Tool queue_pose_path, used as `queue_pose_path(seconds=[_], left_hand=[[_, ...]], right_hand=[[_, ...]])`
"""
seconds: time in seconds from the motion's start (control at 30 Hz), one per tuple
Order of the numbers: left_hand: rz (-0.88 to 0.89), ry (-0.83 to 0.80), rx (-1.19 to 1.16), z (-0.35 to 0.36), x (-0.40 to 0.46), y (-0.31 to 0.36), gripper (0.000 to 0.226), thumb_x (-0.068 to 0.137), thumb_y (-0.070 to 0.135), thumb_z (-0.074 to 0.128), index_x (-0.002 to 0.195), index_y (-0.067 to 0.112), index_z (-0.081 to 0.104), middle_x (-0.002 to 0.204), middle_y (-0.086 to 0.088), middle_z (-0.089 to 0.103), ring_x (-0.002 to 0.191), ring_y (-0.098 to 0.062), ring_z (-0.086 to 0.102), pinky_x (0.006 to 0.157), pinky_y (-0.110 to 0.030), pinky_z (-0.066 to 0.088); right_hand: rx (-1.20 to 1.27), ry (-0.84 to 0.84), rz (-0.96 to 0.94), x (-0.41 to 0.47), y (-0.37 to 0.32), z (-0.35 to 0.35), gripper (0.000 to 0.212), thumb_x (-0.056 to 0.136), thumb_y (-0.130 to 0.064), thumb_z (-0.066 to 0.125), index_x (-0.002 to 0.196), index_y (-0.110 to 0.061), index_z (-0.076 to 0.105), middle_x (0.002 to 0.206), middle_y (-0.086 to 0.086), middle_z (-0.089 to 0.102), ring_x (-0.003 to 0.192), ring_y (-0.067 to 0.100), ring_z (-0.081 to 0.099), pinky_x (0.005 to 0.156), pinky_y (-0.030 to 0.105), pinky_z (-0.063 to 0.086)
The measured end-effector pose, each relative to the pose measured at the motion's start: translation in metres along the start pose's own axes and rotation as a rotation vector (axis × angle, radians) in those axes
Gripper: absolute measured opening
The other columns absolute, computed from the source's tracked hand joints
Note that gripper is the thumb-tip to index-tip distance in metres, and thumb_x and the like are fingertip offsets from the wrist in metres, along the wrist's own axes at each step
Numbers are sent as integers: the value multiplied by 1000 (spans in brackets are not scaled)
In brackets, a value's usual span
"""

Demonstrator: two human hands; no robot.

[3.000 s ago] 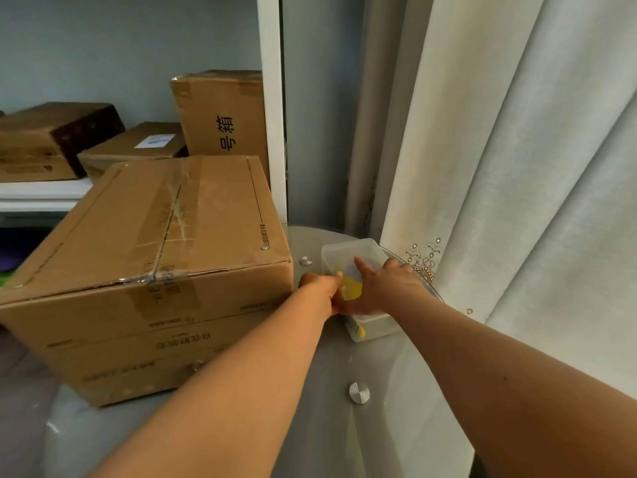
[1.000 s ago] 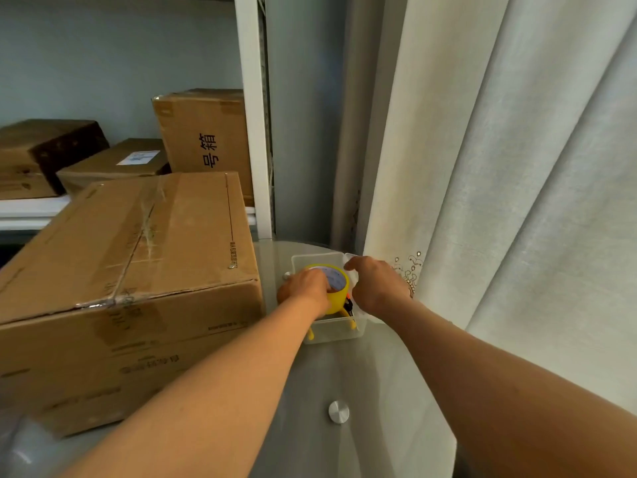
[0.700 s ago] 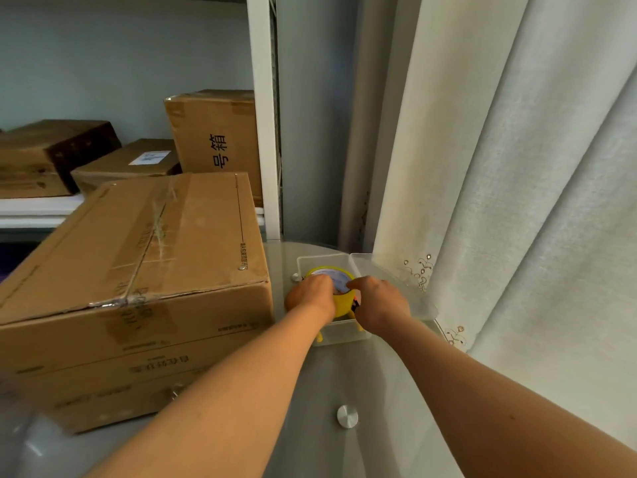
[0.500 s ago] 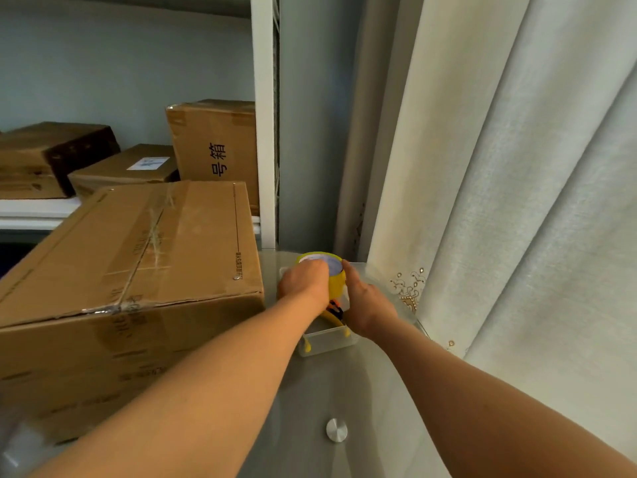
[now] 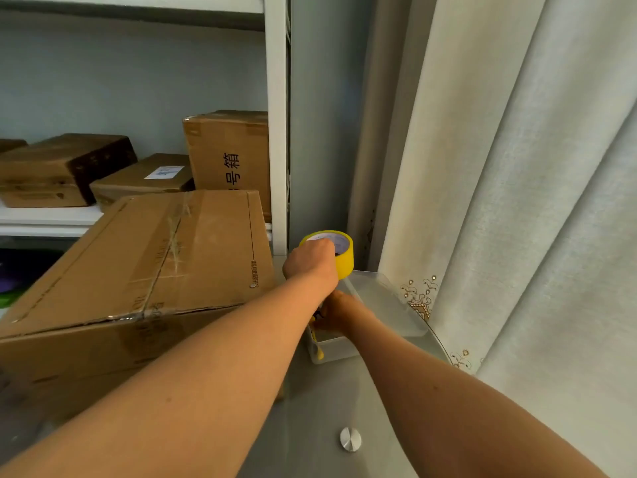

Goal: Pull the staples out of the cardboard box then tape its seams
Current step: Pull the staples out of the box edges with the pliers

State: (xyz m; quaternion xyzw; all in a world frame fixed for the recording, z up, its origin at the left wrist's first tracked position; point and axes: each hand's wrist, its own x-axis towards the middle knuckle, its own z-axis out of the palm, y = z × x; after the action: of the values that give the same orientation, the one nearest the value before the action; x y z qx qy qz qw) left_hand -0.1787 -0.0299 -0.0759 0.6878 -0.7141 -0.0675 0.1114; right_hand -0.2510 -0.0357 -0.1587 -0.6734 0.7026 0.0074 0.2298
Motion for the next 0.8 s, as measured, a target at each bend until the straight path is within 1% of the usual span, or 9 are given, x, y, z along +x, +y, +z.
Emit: queue_pose_path(seconds=[0.03, 0.17, 0.3, 0.4, 0.47, 0.5, 0.6, 0.73, 0.8], left_hand=[[0, -10, 4, 2, 1, 1, 37, 97, 17, 51, 133, 10, 49, 135, -14, 52, 124, -32, 50, 92, -36, 44], [-31, -42, -13, 11, 1, 0, 37, 98, 21, 50, 133, 8, 50, 133, -14, 53, 122, -32, 52, 93, -35, 45], [-55, -54, -34, 22, -4, -1, 37, 97, 19, 50, 132, 7, 51, 131, -14, 56, 118, -31, 54, 92, -34, 46], [-60, -41, -28, 26, -5, -1, 36, 95, 13, 53, 130, 5, 52, 129, -13, 57, 118, -30, 55, 90, -33, 46], [-57, -28, -39, 26, -4, -1, 36, 95, 13, 53, 130, 6, 52, 129, -13, 57, 118, -30, 55, 92, -33, 46], [-61, -24, -40, 27, -2, -2, 36, 95, 13, 53, 130, 6, 52, 130, -13, 56, 119, -29, 54, 93, -33, 45], [-87, -27, -59, 32, -1, -3, 34, 96, 15, 53, 129, 9, 53, 131, -13, 55, 121, -29, 52, 95, -34, 44], [-134, -55, -138, 42, -1, -7, 37, 99, 18, 47, 135, 9, 48, 139, -12, 49, 129, -27, 45, 104, -34, 36], [-154, -31, -185, 43, 2, -8, 37, 101, 18, 44, 136, 9, 47, 139, -12, 49, 129, -27, 45, 104, -33, 36]], right_hand=[[-55, -32, 2, 9, 2, 5, 49, 71, -43, 66, 113, -21, 54, 112, 3, 56, 106, 30, 55, 87, 38, 48], [-107, -59, 6, 7, 1, 5, 68, 58, -49, 58, 122, -25, 54, 120, 1, 54, 111, 32, 54, 88, 41, 48], [-132, -82, 20, 17, 4, 12, 59, 50, -53, 52, 105, -32, 56, 117, 2, 57, 116, 33, 51, 98, 45, 45], [-94, -73, 25, 31, 10, 21, 72, 45, -56, 52, 115, -37, 56, 125, 0, 54, 124, 32, 45, 103, 48, 40], [-52, -10, 4, 10, 5, 12, 63, 54, -52, 61, 114, -32, 57, 121, 3, 56, 120, 33, 48, 99, 45, 43], [-32, 51, -11, 4, 5, 9, 55, 64, -46, 65, 115, -27, 58, 120, 5, 58, 117, 32, 51, 96, 41, 45], [-14, 211, 6, -3, 15, 7, 34, 88, -23, 62, 121, -16, 57, 121, 10, 59, 115, 31, 54, 92, 40, 49], [-70, 209, -21, 0, 15, 9, 33, 92, -17, 58, 125, -14, 56, 125, 11, 58, 117, 31, 55, 93, 40, 49], [-72, 243, -19, -3, 15, 7, 35, 94, -16, 56, 128, -13, 50, 126, 13, 57, 118, 32, 54, 92, 40, 48]])
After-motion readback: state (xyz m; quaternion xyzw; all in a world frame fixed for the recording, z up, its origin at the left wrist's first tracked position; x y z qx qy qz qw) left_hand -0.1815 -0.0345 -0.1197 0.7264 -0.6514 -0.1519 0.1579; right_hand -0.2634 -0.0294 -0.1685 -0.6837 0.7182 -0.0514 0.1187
